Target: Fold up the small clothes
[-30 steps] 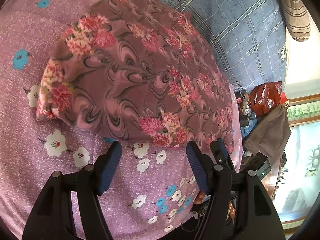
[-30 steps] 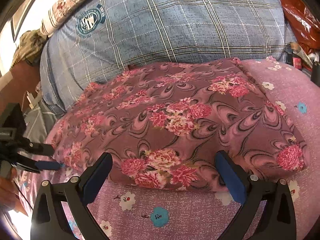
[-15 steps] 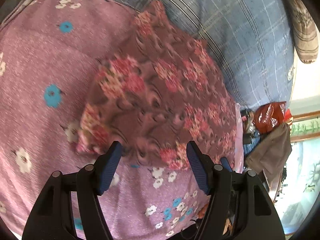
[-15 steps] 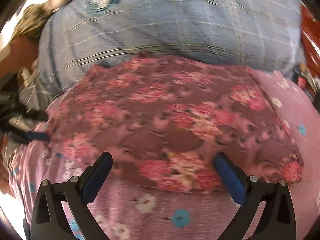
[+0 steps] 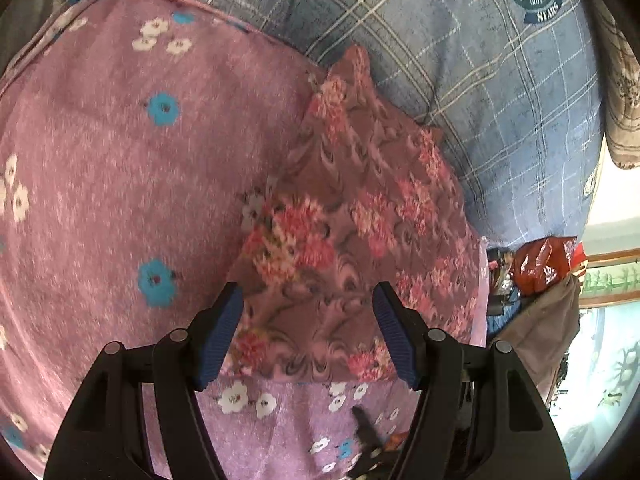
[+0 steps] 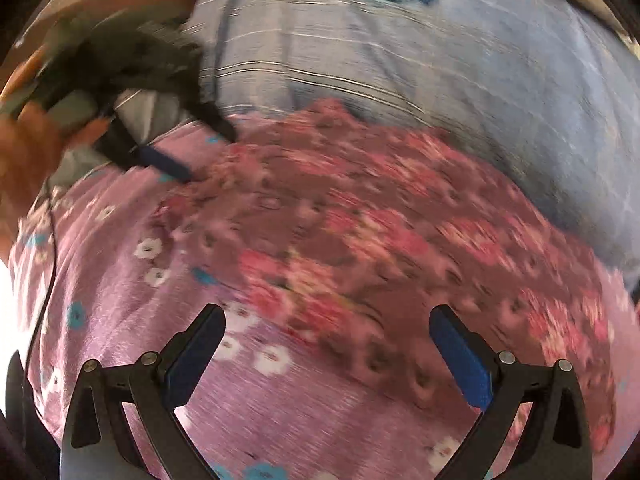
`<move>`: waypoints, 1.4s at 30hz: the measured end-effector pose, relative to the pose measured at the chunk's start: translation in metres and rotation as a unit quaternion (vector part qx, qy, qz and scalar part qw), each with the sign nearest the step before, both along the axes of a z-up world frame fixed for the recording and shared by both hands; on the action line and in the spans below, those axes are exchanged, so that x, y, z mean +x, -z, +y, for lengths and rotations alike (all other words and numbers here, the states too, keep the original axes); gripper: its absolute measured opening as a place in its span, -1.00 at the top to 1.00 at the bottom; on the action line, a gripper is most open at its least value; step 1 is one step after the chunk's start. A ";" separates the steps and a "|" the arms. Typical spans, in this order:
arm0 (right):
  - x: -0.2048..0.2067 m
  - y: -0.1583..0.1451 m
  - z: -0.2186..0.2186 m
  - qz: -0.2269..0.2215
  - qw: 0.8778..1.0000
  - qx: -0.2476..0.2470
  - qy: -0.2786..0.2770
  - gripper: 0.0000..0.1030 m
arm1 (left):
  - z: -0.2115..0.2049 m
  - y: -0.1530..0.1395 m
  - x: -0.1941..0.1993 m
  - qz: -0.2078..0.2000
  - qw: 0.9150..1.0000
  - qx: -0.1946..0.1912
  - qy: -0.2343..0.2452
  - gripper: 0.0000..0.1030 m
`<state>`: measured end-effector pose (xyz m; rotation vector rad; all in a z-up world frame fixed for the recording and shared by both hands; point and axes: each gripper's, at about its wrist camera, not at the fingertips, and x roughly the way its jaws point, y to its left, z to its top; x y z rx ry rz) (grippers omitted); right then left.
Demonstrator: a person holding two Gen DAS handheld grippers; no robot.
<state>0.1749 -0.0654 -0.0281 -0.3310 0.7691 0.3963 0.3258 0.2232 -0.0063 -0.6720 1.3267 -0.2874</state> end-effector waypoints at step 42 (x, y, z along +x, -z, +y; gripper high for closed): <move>0.014 -0.003 -0.262 0.035 0.942 0.148 0.300 -1.00 | -0.259 -0.019 0.009 -0.053 0.977 0.085 0.188 0.70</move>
